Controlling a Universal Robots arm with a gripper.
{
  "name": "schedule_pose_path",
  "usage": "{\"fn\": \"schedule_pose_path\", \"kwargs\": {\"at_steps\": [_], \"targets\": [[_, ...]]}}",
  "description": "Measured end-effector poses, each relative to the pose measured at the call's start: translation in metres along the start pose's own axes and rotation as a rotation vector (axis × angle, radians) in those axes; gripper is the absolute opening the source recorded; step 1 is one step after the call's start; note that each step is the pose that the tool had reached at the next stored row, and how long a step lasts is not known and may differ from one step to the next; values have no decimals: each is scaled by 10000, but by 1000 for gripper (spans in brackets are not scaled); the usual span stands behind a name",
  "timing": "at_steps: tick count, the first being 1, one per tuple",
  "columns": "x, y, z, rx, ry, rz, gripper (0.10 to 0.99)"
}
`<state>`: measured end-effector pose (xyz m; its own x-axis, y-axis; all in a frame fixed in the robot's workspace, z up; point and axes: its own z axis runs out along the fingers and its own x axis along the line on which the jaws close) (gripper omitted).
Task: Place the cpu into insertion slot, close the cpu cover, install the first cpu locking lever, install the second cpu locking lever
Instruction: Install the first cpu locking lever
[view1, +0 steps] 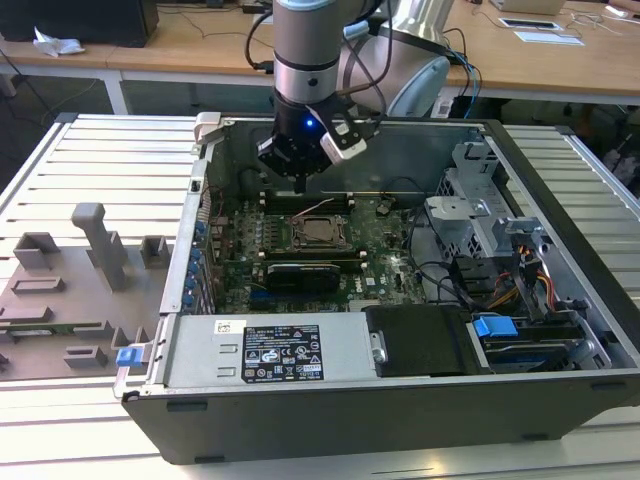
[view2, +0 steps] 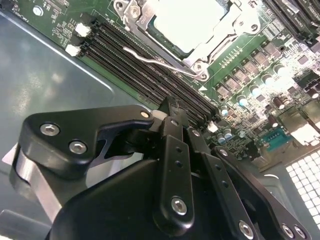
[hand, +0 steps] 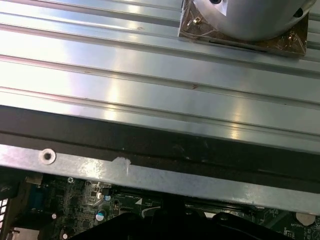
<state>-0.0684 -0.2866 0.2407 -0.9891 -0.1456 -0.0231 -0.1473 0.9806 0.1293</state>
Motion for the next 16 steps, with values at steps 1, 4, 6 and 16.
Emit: {"fn": "schedule_pose_path", "kwargs": {"at_steps": [1, 4, 6, 16], "targets": [[0, -1, 7, 0, 0, 0, 106], [1, -6, 48, 0, 0, 0, 106], [2, -9, 66, 0, 0, 0, 106], [4, -23, 180, -1, 0, 0, 106]]}}
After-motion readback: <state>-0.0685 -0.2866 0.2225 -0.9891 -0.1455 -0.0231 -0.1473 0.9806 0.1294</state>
